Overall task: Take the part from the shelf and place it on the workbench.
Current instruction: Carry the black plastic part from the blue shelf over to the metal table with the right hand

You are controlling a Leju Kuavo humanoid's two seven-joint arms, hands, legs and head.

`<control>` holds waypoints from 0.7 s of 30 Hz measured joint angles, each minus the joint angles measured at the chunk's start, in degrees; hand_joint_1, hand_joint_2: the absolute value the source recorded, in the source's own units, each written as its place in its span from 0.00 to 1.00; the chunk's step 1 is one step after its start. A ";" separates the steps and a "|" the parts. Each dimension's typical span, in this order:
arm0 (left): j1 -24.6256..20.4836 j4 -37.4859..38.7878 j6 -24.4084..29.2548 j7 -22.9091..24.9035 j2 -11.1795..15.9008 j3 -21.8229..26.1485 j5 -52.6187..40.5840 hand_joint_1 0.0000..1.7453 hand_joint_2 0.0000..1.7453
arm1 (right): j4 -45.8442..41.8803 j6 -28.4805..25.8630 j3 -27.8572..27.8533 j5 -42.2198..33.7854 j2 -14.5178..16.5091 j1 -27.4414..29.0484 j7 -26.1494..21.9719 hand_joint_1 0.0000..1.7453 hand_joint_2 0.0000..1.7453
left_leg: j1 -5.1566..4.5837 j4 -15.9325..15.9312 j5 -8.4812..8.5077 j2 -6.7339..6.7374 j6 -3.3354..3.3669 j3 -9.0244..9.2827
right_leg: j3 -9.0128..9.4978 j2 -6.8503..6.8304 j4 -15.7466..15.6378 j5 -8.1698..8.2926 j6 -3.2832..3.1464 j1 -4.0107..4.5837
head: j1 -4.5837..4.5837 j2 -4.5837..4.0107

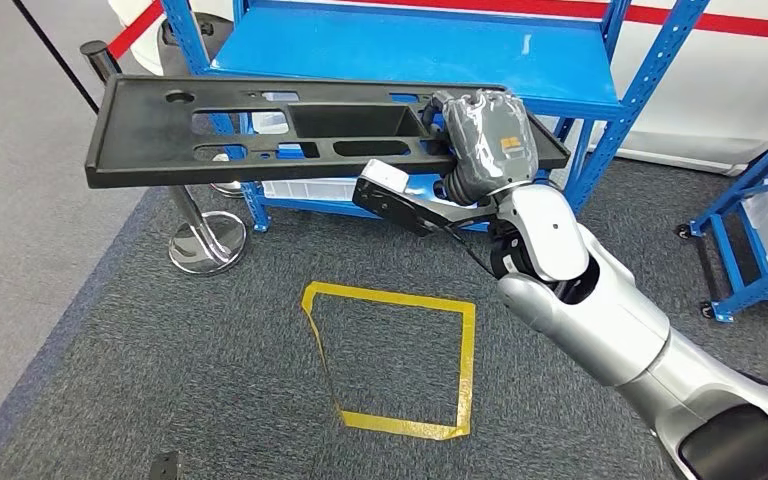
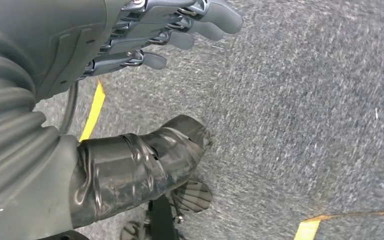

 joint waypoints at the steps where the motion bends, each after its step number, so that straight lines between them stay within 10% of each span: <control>1: 0.03 0.01 0.00 0.05 0.00 0.00 -0.01 0.00 1.00 | -0.16 0.01 0.02 0.02 -0.09 -0.04 0.00 1.00 1.00 | 0.04 0.07 0.29 -0.49 -0.47 -0.44 | -0.07 -0.17 -0.23 0.07 -0.23 0.14 | -0.02 0.00; 4: 0.47 0.07 0.00 0.12 -0.07 0.00 -0.01 0.00 1.00 | -0.44 0.21 0.09 0.13 -0.29 -0.02 0.12 1.00 1.00 | 0.18 1.30 -0.45 0.84 -1.44 -1.62 | -0.34 -1.83 -0.50 0.77 -1.35 -0.04 | -0.21 0.00; 9: 0.39 0.08 0.03 0.13 -0.13 0.00 -0.15 0.00 1.00 | -1.08 0.55 0.10 0.84 -0.51 0.31 0.39 1.00 1.00 | 0.17 14.73 -6.77 4.06 -2.19 -6.72 | -0.62 -4.95 -0.58 1.16 -2.09 0.35 | -0.50 0.00; 14: 0.20 0.08 0.04 -0.16 0.03 0.00 -0.40 0.00 1.00 | -2.17 0.85 0.08 2.28 -0.82 0.28 0.65 1.00 1.00 | -0.51 1.40 -1.96 7.26 -1.04 1.45 | -0.67 -7.80 -0.49 1.26 -1.74 0.85 | -0.47 0.00; 17: 0.21 0.08 -0.13 -0.72 0.25 0.00 -0.55 0.00 1.00 | -3.00 1.45 0.07 3.11 -0.97 0.21 0.68 1.00 1.00 | -0.89 -0.07 -1.43 6.59 0.09 1.75 | -0.52 -9.08 -0.95 1.54 -0.81 1.15 | -0.42 0.00; 21: 0.44 0.08 -0.55 -1.38 0.40 -0.01 -0.68 0.00 1.00 | -4.17 1.87 0.01 3.76 -1.81 0.26 0.81 1.00 1.00 | -0.48 -1.31 -0.18 4.72 1.45 1.77 | -2.99 -5.24 5.16 -3.03 -0.10 0.84 | -0.13 0.00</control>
